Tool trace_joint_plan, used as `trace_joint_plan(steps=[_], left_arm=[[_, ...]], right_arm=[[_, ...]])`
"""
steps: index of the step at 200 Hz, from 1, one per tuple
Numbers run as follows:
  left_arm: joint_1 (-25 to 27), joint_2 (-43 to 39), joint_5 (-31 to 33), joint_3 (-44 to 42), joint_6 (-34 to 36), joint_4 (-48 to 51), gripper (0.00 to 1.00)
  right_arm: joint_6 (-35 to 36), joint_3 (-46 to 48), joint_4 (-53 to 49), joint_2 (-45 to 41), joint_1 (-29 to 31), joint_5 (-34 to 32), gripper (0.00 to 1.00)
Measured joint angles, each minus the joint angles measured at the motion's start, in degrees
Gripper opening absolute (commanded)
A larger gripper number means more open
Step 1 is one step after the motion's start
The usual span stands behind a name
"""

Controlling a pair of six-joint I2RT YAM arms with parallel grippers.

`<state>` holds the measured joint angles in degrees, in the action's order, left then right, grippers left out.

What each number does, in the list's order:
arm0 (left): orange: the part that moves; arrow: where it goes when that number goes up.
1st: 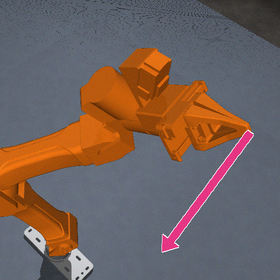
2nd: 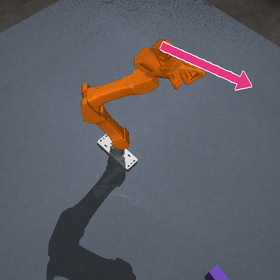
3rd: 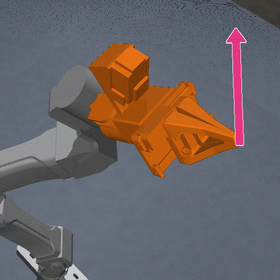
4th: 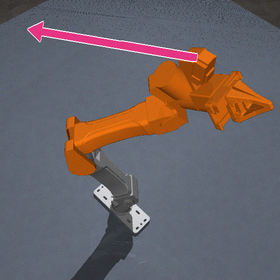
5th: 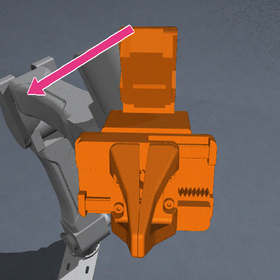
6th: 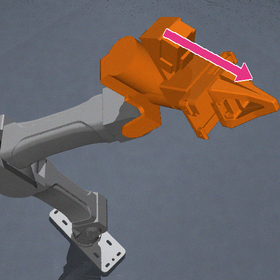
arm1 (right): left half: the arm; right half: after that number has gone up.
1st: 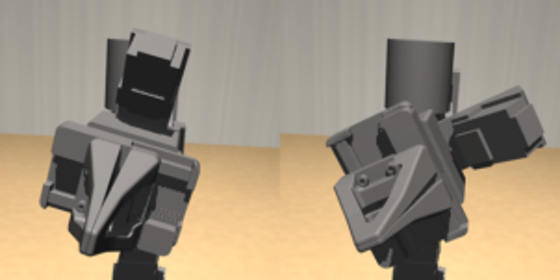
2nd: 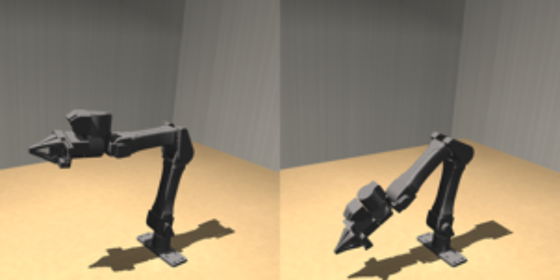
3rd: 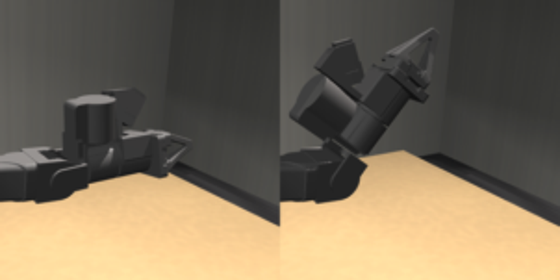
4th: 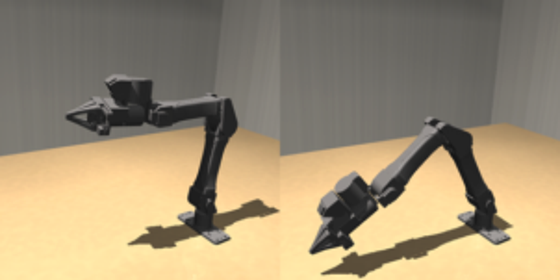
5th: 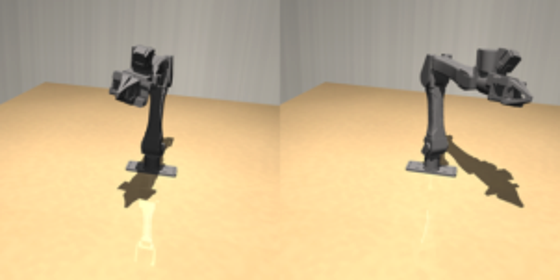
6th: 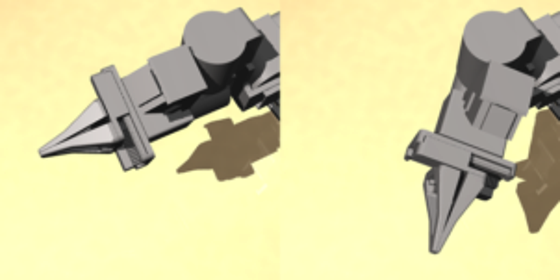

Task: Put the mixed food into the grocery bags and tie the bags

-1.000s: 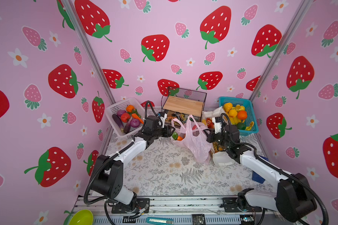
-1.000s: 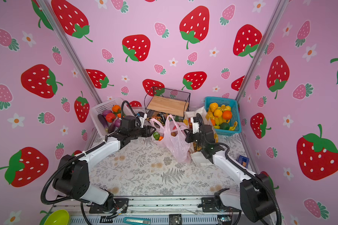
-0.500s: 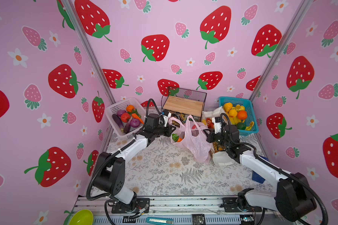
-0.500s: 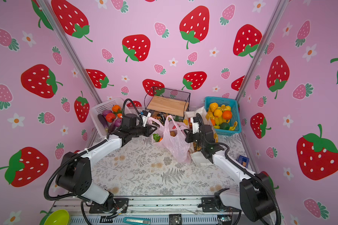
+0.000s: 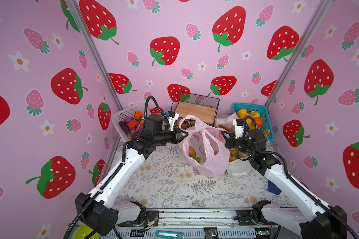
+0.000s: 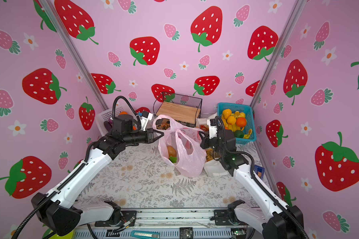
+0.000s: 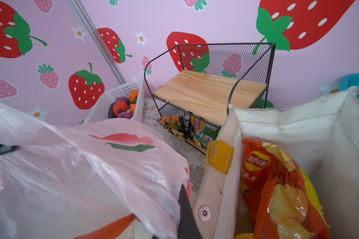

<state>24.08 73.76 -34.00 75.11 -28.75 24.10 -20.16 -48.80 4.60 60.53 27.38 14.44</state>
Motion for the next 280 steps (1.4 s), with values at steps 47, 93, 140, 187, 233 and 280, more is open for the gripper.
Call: trace_joint_plan(steps=[47, 93, 140, 187, 233, 280], left_arm=[[-1.33, 7.61, 1.11, 2.80, -1.18, 4.98, 0.00], [-2.12, 15.02, 1.88, 3.28, -4.13, 3.82, 0.00], [-4.39, 15.72, 1.75, 3.43, -4.85, 2.19, 0.44], [-8.31, 7.58, 1.73, -1.27, -1.90, 1.60, 0.61], [-15.80, -4.42, -3.50, -8.35, 2.12, 2.95, 0.70], [-28.39, -6.75, 6.29, -11.37, -1.29, 1.29, 0.75]], right_arm=[[0.11, -0.11, -3.17, 0.26, 0.39, 3.93, 0.00], [0.59, -0.24, -4.59, 6.32, 0.74, 1.86, 0.00], [0.98, -0.24, -5.33, 8.09, 0.74, -2.54, 0.00], [0.98, -0.24, -4.07, 8.74, 0.63, -3.72, 0.00], [1.01, 0.13, -1.03, 8.96, 0.35, -3.93, 0.00], [0.90, 2.97, 2.67, 7.26, 0.20, -3.54, 0.00]])
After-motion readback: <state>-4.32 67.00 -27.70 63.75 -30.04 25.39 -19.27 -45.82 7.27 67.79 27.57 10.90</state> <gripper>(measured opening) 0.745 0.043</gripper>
